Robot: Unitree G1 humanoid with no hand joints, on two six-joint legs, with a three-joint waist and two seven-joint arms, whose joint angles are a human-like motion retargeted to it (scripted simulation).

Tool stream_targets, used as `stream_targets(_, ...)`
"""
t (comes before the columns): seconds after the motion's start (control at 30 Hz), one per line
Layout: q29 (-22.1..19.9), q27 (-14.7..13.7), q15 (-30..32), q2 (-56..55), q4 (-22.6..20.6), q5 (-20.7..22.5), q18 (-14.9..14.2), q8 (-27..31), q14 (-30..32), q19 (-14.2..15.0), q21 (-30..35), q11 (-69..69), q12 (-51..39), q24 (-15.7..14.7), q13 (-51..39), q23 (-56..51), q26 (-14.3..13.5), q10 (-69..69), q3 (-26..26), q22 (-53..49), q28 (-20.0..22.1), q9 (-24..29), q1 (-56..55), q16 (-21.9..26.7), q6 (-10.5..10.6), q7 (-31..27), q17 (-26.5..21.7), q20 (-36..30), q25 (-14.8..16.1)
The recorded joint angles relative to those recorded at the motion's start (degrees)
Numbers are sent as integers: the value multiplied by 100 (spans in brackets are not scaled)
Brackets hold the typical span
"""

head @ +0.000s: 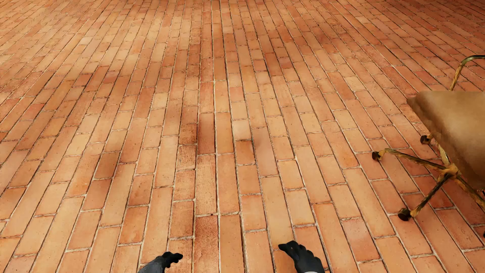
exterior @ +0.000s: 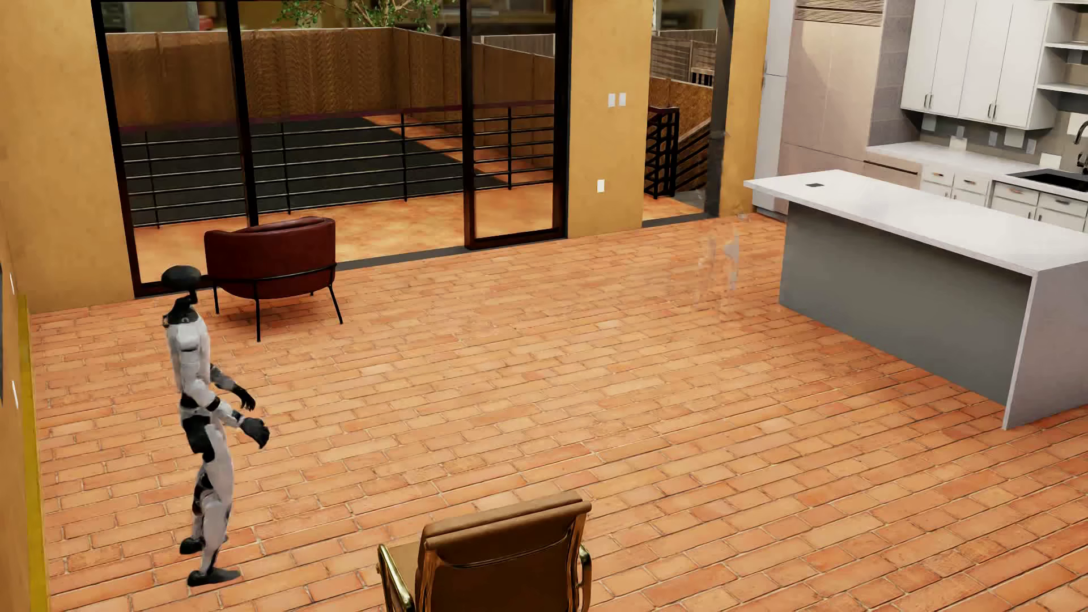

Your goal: Approach the counter

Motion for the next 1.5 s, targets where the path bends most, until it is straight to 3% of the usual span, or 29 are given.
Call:
stream_targets(0.07,-197,112,-99,8,231,153,12,-27,28,-65,76,117,-28,-143,-4,65,-66,728,-2,-196,83,57,-326,102,31,-95,111,-15,300)
stream_targets(0.17,-351,476,-290,8,655,419,111,-104,609,-148,94,372,70,-263,-22,242,-140,2442,32,-557,206,204,-1210,215,121,-408,396,21,1314)
stream_targets(0.23,-240,623,-363,78,1020,579,378,-123,893,-191,404,396,232,-355,-12,215,-141,3325,89,-740,366,292,-1750,208,206,-313,454,80,1682)
stream_targets(0.27,-132,567,-400,108,1070,641,344,-101,862,-207,569,414,362,-397,-1,216,-124,3503,129,-791,494,328,-1966,186,241,-281,416,109,1793)
stream_targets(0.37,-480,168,-511,199,753,706,79,-22,819,-232,1157,419,590,-470,16,30,-105,2832,208,-544,932,409,-2362,-19,269,-234,287,131,1569)
stream_targets(0.43,-767,-190,-539,303,530,705,-102,38,953,-235,1480,293,908,-627,-89,-149,-320,1682,226,-614,1057,456,-2430,-38,237,-133,194,196,1559)
stream_targets(0.5,-788,-314,-564,417,277,686,-296,128,1076,-231,1842,123,1173,-902,-286,-422,-431,401,223,-675,1126,485,-2431,-146,192,-157,46,275,1455)
stream_targets(0.57,-704,-196,-632,530,61,659,-385,184,1200,-215,2065,9,1289,-1333,-512,-673,-373,-529,207,-641,1045,499,-2467,-258,137,-284,-57,394,1314)
stream_targets(0.63,-726,43,-755,664,-30,632,-470,180,1134,-183,2130,-27,1231,-1482,-680,-873,-204,-874,193,-590,775,518,-2559,-201,92,-281,-76,366,1185)
stream_targets(0.73,-804,311,-920,951,-158,562,-185,171,920,-72,2186,22,1097,-1219,-834,-899,-155,-436,232,-653,603,549,-2627,6,33,-439,-86,222,1137)
stream_targets(0.8,-700,467,-804,1093,-329,413,282,223,1407,80,2365,222,1077,-1128,-933,-623,-118,-189,271,-702,717,561,-2556,-19,-27,-479,-207,298,932)
stream_targets(0.87,-336,685,-318,1170,-534,191,536,237,1354,321,2401,761,1000,-1001,-858,-163,23,142,299,-529,733,579,-2380,-85,-134,-404,-334,339,791)
stream_targets(0.97,366,1013,1371,553,-933,-275,694,366,792,964,1997,2646,665,-670,-460,403,340,347,378,-149,275,631,-1913,-177,-344,-240,-518,271,954)
stream_targets(1.03,364,925,2519,-348,-1155,-594,775,543,438,1423,1985,4358,567,-478,-221,487,74,377,430,32,261,679,-1520,-168,-503,-61,-805,292,811)
stream_targets(1.07,320,814,2548,-777,-1260,-630,807,663,279,1248,1998,4958,489,-426,-98,420,-76,365,432,66,367,704,-1290,-170,-579,-3,-967,343,742)
stream_targets(1.13,201,652,1988,-1495,-1422,-494,859,856,-21,1194,1736,5449,368,-373,246,75,-260,328,384,17,574,735,-803,-183,-679,13,-1194,460,798)
stream_targets(1.2,45,650,1332,-2116,-1529,-337,900,948,-331,849,1207,5064,309,-383,628,-303,-350,338,280,-184,636,737,-348,-222,-716,-34,-1144,509,1006)
stream_targets(1.27,-11,658,702,-2549,-1581,-309,918,853,-515,618,636,3813,261,-417,920,-590,-486,225,144,-480,614,712,95,-160,-712,-112,-1029,371,1093)
stream_targets(1.37,-129,680,859,-2714,-1657,-391,879,373,-573,378,68,859,147,-223,1170,-727,-654,-270,-71,-706,787,620,788,-9,-679,-257,-833,69,909)
stream_targets(1.4,-126,652,1014,-2667,-1679,-358,862,232,-545,385,25,-112,97,-185,1203,-691,-612,-481,-133,-706,838,574,1031,42,-661,-326,-773,-66,764)
stream_targets(1.43,-86,596,1009,-2657,-1713,-302,842,255,-532,593,5,-760,58,-169,1246,-636,-559,-587,-192,-656,872,530,1249,65,-638,-405,-769,-182,612)
stream_targets(1.47,-21,530,1017,-2667,-1731,-228,816,370,-532,601,-1,-938,36,-177,1286,-564,-492,-629,-254,-562,876,486,1449,72,-613,-492,-778,-259,470)
stream_targets(1.5,44,459,1252,-2689,-1706,-109,778,540,-515,349,7,-706,34,-203,1323,-475,-405,-647,-317,-431,818,441,1648,81,-580,-597,-775,-296,330)
